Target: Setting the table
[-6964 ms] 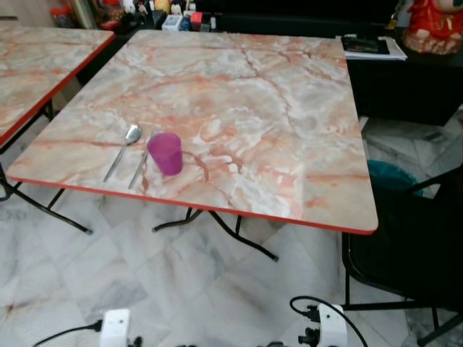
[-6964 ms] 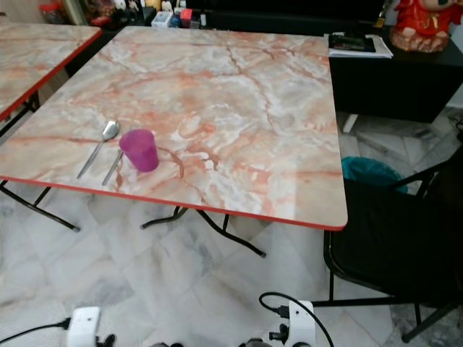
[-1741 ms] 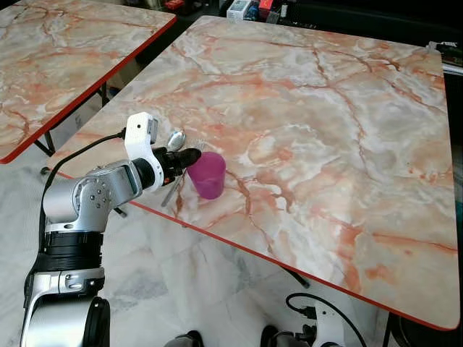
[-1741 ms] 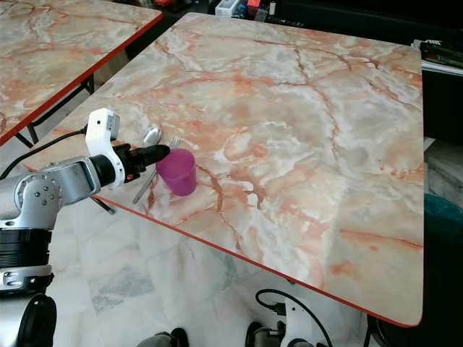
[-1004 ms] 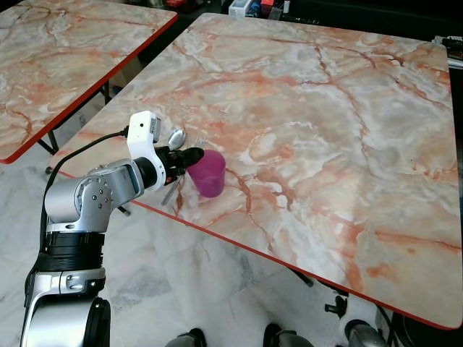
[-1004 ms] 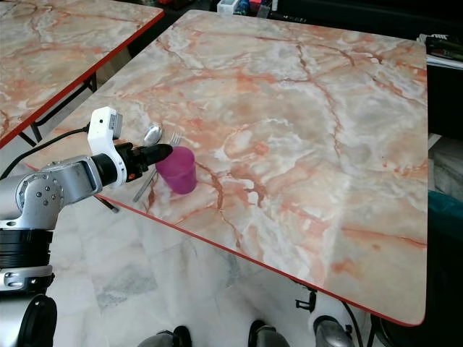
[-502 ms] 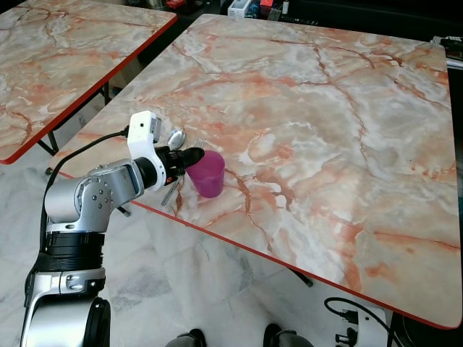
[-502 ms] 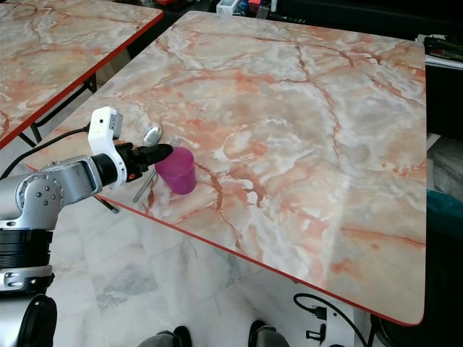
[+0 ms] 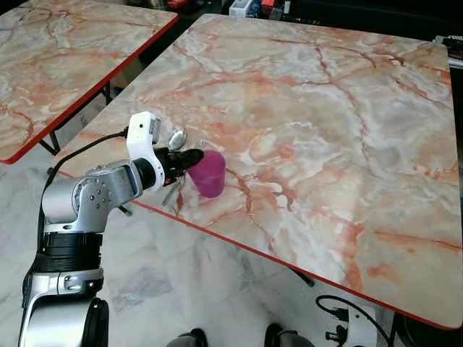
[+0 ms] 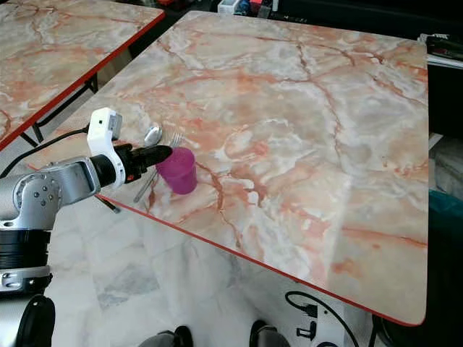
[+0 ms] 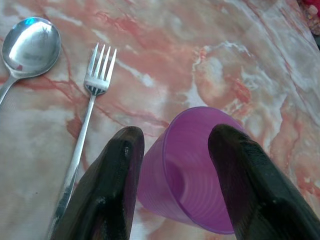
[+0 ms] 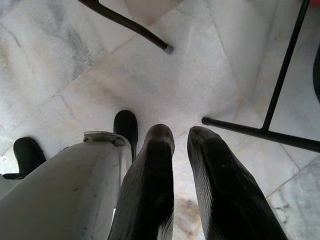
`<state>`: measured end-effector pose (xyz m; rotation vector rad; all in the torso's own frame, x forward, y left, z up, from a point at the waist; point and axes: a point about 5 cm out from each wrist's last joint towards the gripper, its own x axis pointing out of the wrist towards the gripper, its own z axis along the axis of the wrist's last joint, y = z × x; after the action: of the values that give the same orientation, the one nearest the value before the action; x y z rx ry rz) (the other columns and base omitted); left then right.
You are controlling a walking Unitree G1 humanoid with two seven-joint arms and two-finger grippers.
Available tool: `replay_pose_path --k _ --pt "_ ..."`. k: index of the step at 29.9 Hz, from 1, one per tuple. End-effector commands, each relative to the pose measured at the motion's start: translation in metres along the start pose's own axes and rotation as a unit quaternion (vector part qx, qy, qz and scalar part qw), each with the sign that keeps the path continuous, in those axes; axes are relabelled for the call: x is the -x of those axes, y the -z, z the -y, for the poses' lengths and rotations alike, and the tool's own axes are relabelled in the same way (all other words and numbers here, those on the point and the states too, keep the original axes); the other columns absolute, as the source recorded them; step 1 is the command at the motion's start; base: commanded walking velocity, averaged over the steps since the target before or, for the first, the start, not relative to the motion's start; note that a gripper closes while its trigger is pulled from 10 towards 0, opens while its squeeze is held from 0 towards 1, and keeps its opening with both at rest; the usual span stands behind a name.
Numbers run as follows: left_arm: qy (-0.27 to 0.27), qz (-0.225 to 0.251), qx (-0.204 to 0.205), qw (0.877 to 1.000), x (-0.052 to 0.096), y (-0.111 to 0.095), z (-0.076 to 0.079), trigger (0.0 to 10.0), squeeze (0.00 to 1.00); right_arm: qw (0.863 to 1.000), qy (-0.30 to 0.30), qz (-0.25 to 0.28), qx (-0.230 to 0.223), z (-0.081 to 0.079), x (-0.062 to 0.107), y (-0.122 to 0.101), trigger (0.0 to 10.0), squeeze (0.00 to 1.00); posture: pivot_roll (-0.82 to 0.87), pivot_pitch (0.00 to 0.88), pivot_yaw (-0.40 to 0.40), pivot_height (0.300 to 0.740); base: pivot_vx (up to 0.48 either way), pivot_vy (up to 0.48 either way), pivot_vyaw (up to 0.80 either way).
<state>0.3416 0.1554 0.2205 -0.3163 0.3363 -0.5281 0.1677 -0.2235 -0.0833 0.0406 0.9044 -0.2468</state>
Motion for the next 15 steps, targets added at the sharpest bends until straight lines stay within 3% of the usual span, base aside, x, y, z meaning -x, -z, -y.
replay_pose_path --k 1,15 --pt "-0.003 -0.008 0.004 1.000 -0.0006 0.0050 -0.0003 10.0 0.00 1.000 -0.005 -0.017 0.000 -0.0022 0.0020 0.0100 10.0 0.00 -0.02 0.191 0.068 0.740 0.000 0.000 0.00" --pt "-0.022 -0.020 0.021 0.999 -0.0073 0.0123 -0.0044 10.0 0.00 1.000 -0.010 -0.022 0.001 -0.0034 0.0030 0.0139 10.0 0.00 -0.02 0.192 0.069 0.740 0.000 0.000 0.00"
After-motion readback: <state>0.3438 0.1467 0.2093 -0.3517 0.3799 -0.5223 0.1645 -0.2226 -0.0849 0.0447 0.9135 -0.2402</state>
